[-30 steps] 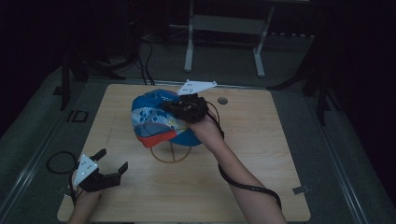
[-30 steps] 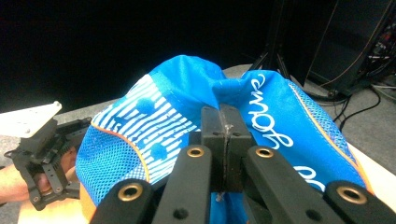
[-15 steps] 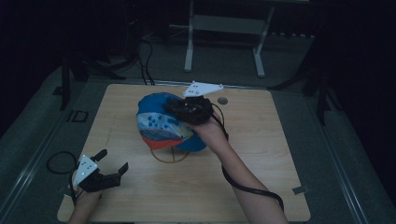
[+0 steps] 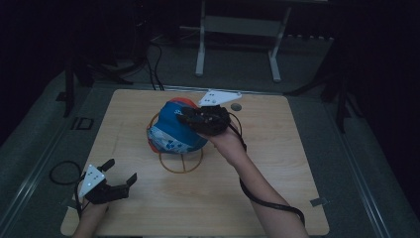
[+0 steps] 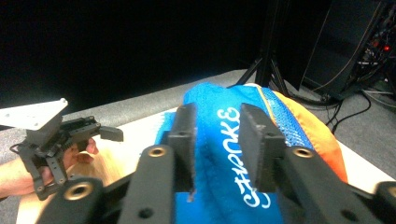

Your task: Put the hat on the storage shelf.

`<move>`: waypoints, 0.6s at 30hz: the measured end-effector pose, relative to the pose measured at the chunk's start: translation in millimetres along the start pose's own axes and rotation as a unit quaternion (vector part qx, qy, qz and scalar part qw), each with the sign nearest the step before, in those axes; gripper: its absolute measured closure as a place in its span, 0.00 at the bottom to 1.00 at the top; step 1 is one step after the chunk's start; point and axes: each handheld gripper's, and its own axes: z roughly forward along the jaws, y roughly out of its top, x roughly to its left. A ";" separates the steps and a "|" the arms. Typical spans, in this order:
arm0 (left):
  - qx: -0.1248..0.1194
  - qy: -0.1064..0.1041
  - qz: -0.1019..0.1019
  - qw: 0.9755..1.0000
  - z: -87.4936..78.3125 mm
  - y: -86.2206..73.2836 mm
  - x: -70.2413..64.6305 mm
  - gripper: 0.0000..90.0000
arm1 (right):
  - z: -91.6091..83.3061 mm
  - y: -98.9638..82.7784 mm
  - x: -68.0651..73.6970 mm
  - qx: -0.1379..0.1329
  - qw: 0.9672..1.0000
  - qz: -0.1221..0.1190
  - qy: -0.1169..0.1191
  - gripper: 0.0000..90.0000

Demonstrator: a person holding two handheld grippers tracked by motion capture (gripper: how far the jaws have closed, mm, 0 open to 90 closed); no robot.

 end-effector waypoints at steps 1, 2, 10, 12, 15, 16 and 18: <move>-0.001 0.000 0.000 1.000 -0.2 -0.1 0.2 0.02 | -2.1 -0.4 0.6 -0.002 1.000 -0.001 0.001 0.70; 0.001 0.001 0.000 1.000 -0.3 0.0 0.3 0.02 | -3.2 -0.7 1.1 -0.001 1.000 0.000 0.003 0.66; 0.002 -0.001 0.003 1.000 1.3 -0.6 -1.3 0.02 | -13.6 -9.2 4.4 0.007 1.000 -0.009 0.012 0.38; 0.003 -0.003 0.004 1.000 1.7 -0.6 -1.7 0.02 | -15.3 -13.0 5.6 0.009 1.000 -0.008 0.010 0.31; 0.003 -0.004 0.003 1.000 2.1 -0.8 -1.9 0.02 | -18.4 -18.8 6.4 0.000 1.000 0.000 0.021 0.23; 0.004 -0.003 0.004 1.000 2.3 -0.9 -1.9 0.02 | -19.7 -21.4 6.2 -0.001 1.000 0.003 0.031 0.18; 0.004 -0.004 0.002 1.000 2.0 -1.2 -1.8 0.03 | -21.6 -25.0 7.4 0.000 0.999 0.000 0.033 0.15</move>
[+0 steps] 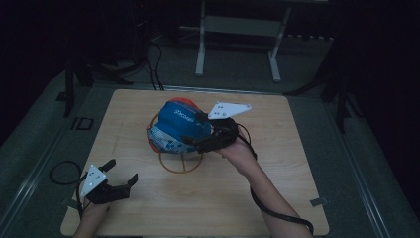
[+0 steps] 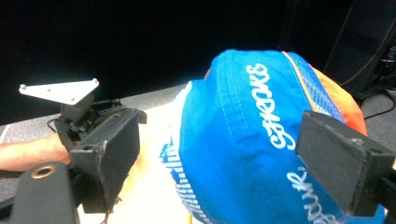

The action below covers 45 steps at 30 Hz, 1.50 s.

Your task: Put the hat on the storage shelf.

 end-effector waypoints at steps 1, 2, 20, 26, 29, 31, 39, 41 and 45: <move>0.000 0.000 0.000 1.000 -0.1 0.0 -0.1 0.02 | -1.0 -1.7 -0.5 -0.003 1.000 0.005 0.004 0.15; 0.002 0.002 0.002 1.000 -0.1 0.1 -0.1 0.02 | -2.1 -3.0 -1.0 -0.004 1.000 0.009 0.007 0.15; 0.007 -0.003 0.003 1.000 0.9 -2.7 -0.6 0.02 | -14.0 -49.7 -6.7 0.014 1.000 0.003 -0.002 0.15; 0.006 -0.005 0.003 1.000 0.4 -2.6 -1.1 0.02 | -13.5 -72.1 -7.9 0.030 1.000 -0.002 0.003 0.16; 0.007 -0.005 0.003 1.000 0.9 -3.0 -0.8 0.02 | -14.2 -83.6 -9.2 0.034 0.999 0.004 0.006 0.16; 0.007 -0.005 0.005 1.000 0.7 -2.8 -0.8 0.02 | -14.7 -91.2 -9.4 0.035 0.999 0.005 0.007 0.16; 0.009 -0.007 0.005 1.000 1.5 -3.3 -1.0 0.02 | -14.6 -121.7 -8.3 0.051 0.999 -0.002 0.015 0.16; 0.009 -0.006 0.006 1.000 1.5 -3.6 -0.6 0.02 | -15.2 -129.5 -9.5 0.055 0.998 0.002 0.015 0.16; 0.008 -0.005 0.004 1.000 1.0 -3.7 0.9 0.02 | -18.5 -142.7 -11.9 0.055 0.998 0.010 0.011 0.16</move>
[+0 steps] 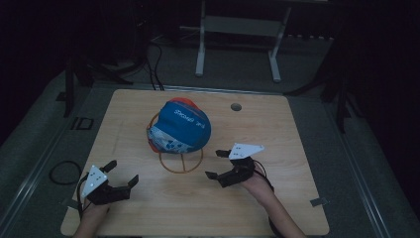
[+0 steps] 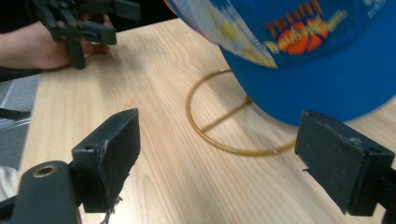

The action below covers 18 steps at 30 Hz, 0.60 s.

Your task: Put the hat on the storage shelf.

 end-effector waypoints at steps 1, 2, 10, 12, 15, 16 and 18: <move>0.001 0.001 0.002 1.000 -0.1 -0.1 0.4 0.02 | -0.8 -3.7 -0.8 0.000 1.000 0.003 -0.002 0.16; 0.001 0.002 0.002 1.000 0.0 -0.2 0.3 0.02 | -1.2 -7.8 -1.7 0.002 1.000 0.008 -0.002 0.16; -0.003 0.004 0.011 1.000 0.2 0.7 -1.9 0.02 | -2.1 -38.5 -5.9 0.031 0.999 0.020 -0.014 0.16; -0.004 0.003 0.009 1.000 -0.1 0.9 -2.4 0.02 | -5.2 -43.8 -6.7 0.025 0.999 0.018 -0.028 0.16; -0.003 0.002 0.010 1.000 0.0 0.9 -2.7 0.02 | -10.0 -51.1 -7.4 0.016 0.999 0.019 -0.046 0.16; -0.002 0.002 0.010 1.000 0.0 0.8 -2.8 0.02 | -12.3 -54.4 -8.1 0.015 0.998 0.018 -0.052 0.16; -0.003 0.001 0.010 1.000 0.0 0.8 -2.8 0.02 | -16.7 -59.5 -9.7 0.012 0.998 0.023 -0.050 0.16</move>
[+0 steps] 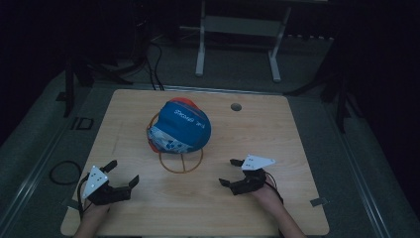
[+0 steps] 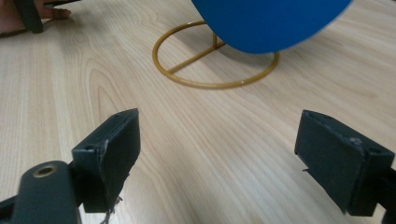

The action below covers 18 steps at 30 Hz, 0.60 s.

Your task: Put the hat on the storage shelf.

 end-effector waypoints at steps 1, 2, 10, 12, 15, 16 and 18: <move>0.000 0.000 0.001 1.000 -0.1 0.0 0.0 0.02 | -2.2 -2.3 -0.9 0.002 1.000 0.002 0.000 0.16; 0.000 0.000 0.000 1.000 -0.1 0.0 0.0 0.02 | -4.4 -4.7 -1.8 0.002 1.000 0.001 -0.001 0.16; 0.001 -0.001 0.001 1.000 0.3 0.1 -1.0 0.02 | -17.8 -18.0 -7.5 0.012 1.000 0.013 -0.012 0.16; 0.001 -0.001 0.000 1.000 0.1 0.0 -0.9 0.02 | -21.3 -21.6 -10.5 0.012 1.000 0.019 -0.018 0.16; 0.001 0.001 0.001 1.000 -0.4 0.0 -0.6 0.02 | -26.6 -25.7 -16.1 0.008 0.999 0.024 -0.027 0.16; 0.001 0.001 0.000 1.000 -0.8 0.1 -0.5 0.02 | -28.3 -27.1 -17.6 0.004 0.999 0.028 -0.032 0.16; 0.001 0.002 0.000 1.000 -1.3 0.1 -0.5 0.02 | -31.3 -29.5 -20.0 -0.001 0.999 0.033 -0.043 0.16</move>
